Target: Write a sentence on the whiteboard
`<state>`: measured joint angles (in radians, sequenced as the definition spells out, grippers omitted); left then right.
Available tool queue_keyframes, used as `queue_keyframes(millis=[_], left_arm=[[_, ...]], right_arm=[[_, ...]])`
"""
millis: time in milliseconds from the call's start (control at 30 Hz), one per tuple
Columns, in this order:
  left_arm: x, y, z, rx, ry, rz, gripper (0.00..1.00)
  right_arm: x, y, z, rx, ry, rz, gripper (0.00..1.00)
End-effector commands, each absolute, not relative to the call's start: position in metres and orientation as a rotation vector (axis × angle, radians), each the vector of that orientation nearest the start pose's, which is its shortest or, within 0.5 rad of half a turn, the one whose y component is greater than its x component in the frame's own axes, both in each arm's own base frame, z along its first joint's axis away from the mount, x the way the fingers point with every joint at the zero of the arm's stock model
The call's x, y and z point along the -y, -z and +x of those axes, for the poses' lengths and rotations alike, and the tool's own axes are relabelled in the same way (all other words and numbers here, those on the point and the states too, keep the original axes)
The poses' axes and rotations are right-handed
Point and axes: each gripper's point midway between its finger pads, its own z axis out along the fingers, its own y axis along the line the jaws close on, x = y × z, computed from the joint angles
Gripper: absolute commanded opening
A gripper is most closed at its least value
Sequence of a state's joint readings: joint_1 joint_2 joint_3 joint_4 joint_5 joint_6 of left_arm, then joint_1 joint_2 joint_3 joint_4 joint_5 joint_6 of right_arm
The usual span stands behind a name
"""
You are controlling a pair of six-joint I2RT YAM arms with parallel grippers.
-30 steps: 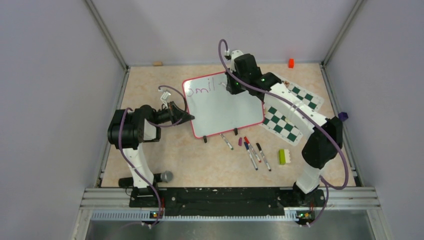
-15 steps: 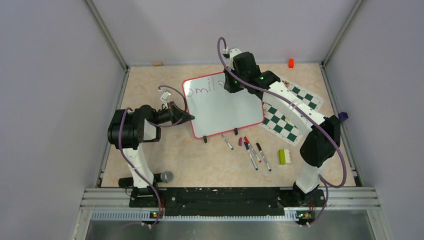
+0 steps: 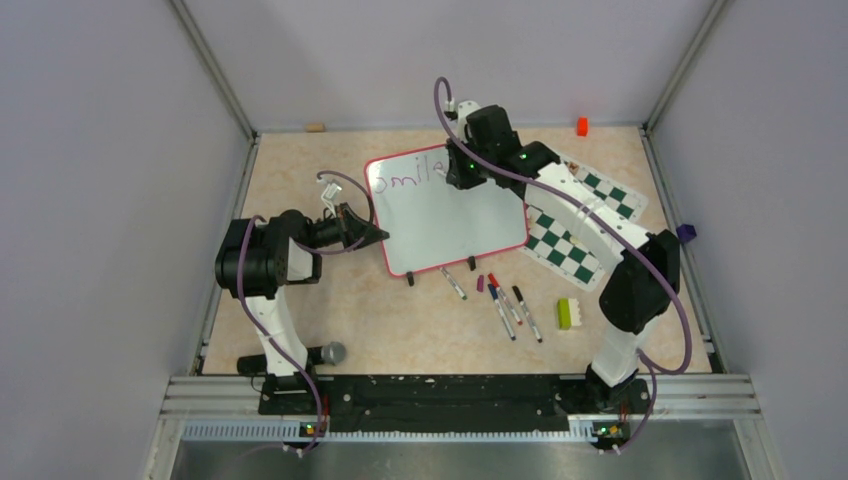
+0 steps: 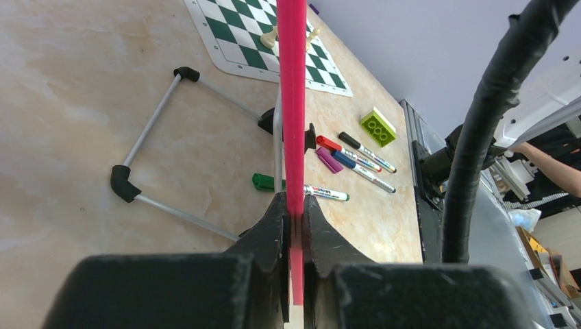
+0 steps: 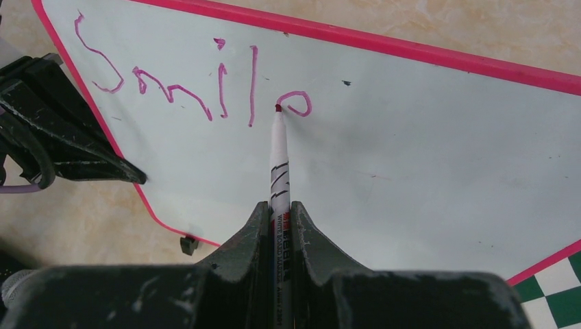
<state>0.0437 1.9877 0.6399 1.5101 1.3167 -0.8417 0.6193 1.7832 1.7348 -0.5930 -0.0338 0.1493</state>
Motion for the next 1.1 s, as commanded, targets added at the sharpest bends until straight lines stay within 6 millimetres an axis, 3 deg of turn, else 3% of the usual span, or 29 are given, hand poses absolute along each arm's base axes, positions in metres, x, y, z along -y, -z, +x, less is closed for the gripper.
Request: queue_keyframes(millis=[0,467,867,1067], left_arm=[[0.17,-0.132,0.331,-1.551,1.454,0.719,0.0],[0.17,-0.132,0.331,-1.553,1.455,0.718,0.0],[0.17,-0.132,0.331,-1.552,1.454,0.718,0.0],[0.17,-0.132,0.331,-1.55,1.453,0.721,0.0]], right_arm=[[-0.292,-0.234,0.399,-2.198,-0.441,-0.544,0.0],[-0.276,-0.234,0.399,-2.213,-0.346,-0.532,0.0],[-0.271,-0.254,0.406,-2.168,-0.315,-0.493,0.0],[-0.277,-0.284,0.396,-2.08,-0.412,-0.497,0.0]])
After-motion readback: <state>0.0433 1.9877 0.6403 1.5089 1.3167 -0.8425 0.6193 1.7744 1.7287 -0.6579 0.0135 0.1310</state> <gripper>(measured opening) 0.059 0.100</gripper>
